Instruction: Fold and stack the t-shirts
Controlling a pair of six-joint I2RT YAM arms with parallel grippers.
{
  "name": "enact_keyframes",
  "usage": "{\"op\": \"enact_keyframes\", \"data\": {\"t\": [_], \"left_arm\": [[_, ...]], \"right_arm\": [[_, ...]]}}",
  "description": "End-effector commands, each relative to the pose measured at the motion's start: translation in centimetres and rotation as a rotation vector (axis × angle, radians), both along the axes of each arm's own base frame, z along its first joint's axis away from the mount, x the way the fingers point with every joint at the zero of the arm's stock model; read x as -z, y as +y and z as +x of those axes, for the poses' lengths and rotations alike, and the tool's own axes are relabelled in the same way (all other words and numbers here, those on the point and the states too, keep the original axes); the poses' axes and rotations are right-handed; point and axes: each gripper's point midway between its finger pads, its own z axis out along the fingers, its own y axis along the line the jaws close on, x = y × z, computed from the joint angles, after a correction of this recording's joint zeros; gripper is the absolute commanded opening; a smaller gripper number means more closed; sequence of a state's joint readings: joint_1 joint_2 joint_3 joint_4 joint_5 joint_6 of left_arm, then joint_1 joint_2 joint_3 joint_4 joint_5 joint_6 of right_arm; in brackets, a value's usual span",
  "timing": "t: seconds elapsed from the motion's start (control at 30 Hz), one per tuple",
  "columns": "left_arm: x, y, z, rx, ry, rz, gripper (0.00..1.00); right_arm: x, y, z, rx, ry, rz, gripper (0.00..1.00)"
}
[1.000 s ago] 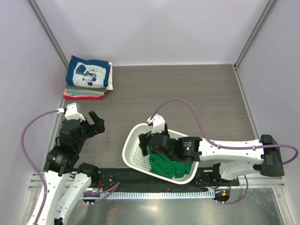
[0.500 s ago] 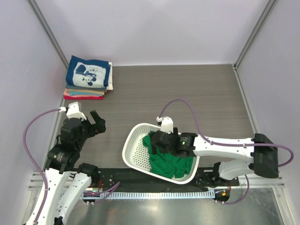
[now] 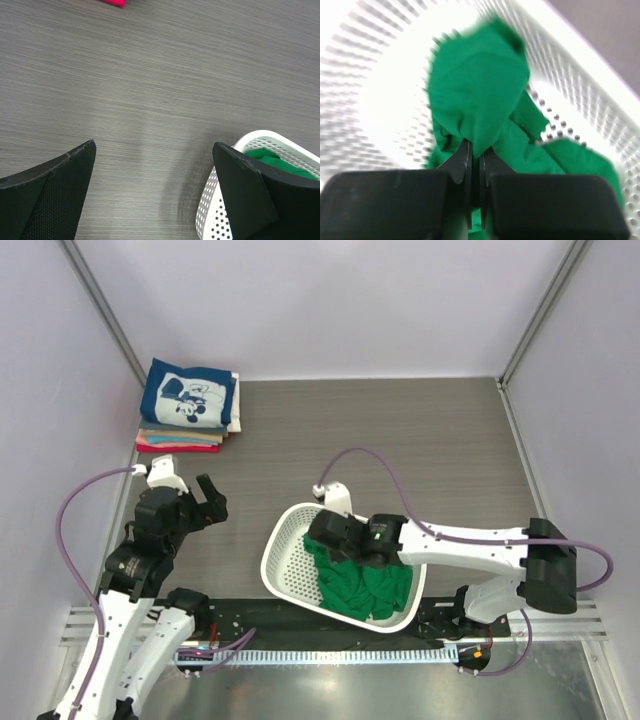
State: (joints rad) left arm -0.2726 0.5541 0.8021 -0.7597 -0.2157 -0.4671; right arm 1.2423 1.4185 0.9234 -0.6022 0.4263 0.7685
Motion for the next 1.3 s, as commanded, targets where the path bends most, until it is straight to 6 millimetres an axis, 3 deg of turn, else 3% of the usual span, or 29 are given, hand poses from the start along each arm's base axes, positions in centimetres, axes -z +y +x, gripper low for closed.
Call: {"op": "enact_keyframes", "data": {"t": [0.0,0.03,0.07,0.1,0.13,0.2,0.23,0.3,0.4,0.43,0.47,0.5,0.53,0.57,0.6,0.63,0.67,0.73,0.83,0.9,0.93,1.17,1.27], "left_arm": [[-0.6,-0.1,0.3,0.011,-0.017,-0.002,1.00],[-0.6,-0.1,0.2,0.011,-0.017,-0.001,1.00],[-0.7,-0.1,0.2,0.011,-0.022,-0.002,1.00],[-0.7,-0.2,0.2,0.016,-0.023,-0.004,1.00],[-0.7,-0.2,0.2,0.017,-0.025,-0.005,1.00],[-0.8,-0.4,0.1,0.026,-0.028,-0.008,1.00],[-0.7,-0.4,0.2,0.028,-0.027,-0.009,1.00],[-0.8,-0.5,0.2,0.036,-0.027,-0.009,1.00],[-0.6,-0.8,0.2,0.047,-0.016,-0.012,1.00],[-0.6,-0.9,0.2,0.053,-0.017,-0.015,1.00],[-0.5,-0.9,0.3,0.056,-0.014,-0.015,1.00],[-0.5,-1.1,0.3,0.065,-0.010,-0.016,1.00],[-0.5,-1.2,0.3,0.070,-0.009,-0.020,1.00],[-0.4,-1.5,0.3,0.084,-0.007,-0.026,1.00],[-0.3,-2.1,0.3,0.119,0.002,-0.034,1.00],[-0.2,-2.7,0.4,0.146,0.005,-0.044,1.00],[-0.1,-3.1,0.5,0.170,0.009,-0.051,1.00],[0.4,-4.6,0.7,0.241,0.041,-0.070,1.00],[2.0,-7.4,0.8,0.355,0.132,-0.107,1.00],[3.6,-8.6,1.0,0.380,0.212,-0.139,0.98],[5.4,-9.3,1.5,0.376,0.281,-0.153,0.97],[10.4,-14.1,1.5,0.442,0.457,-0.140,0.93],[12.5,-15.2,1.3,0.452,0.525,-0.089,0.83]], "right_arm": [[-15.6,4.5,4.2,-0.059,-0.297,0.254,0.01],[-18.3,4.0,4.7,-0.054,-0.345,0.259,0.01],[-24.2,3.9,5.5,-0.060,-0.444,0.319,0.01],[-27.2,2.7,6.5,-0.008,-0.523,0.318,0.01],[-32.0,1.7,6.9,0.021,-0.595,0.379,0.01],[-36.3,-0.8,7.7,0.061,-0.709,0.359,0.01],[-39.2,-3.2,8.7,0.159,-0.775,0.364,0.01],[-40.5,-5.7,10.0,0.221,-0.831,0.300,0.01],[-39.4,-10.5,13.5,0.403,-0.859,0.188,0.01],[-37.1,-11.8,14.7,0.454,-0.844,0.105,0.01],[-35.7,-15.5,16.6,0.576,-0.840,0.018,0.01],[-33.9,-16.8,18.0,0.636,-0.811,-0.007,0.01],[-30.5,-18.0,19.0,0.649,-0.739,-0.066,0.01],[-27.9,-17.5,20.1,0.598,-0.640,-0.021,0.41],[-25.6,-19.2,21.2,0.639,-0.568,-0.019,0.69],[-22.3,-18.9,21.0,0.624,-0.482,-0.013,0.86],[-20.8,-18.1,20.6,0.593,-0.434,0.015,0.99],[-17.7,-17.7,19.6,0.568,-0.370,0.021,1.00],[-15.5,-18.0,18.3,0.552,-0.341,0.019,1.00],[-15.2,-18.4,17.7,0.550,-0.342,0.011,1.00],[-14.8,-18.7,17.5,0.550,-0.337,0.002,1.00],[-15.5,-18.8,16.5,0.522,-0.350,0.039,1.00],[-15.3,-18.6,16.0,0.502,-0.338,0.058,1.00]]}}
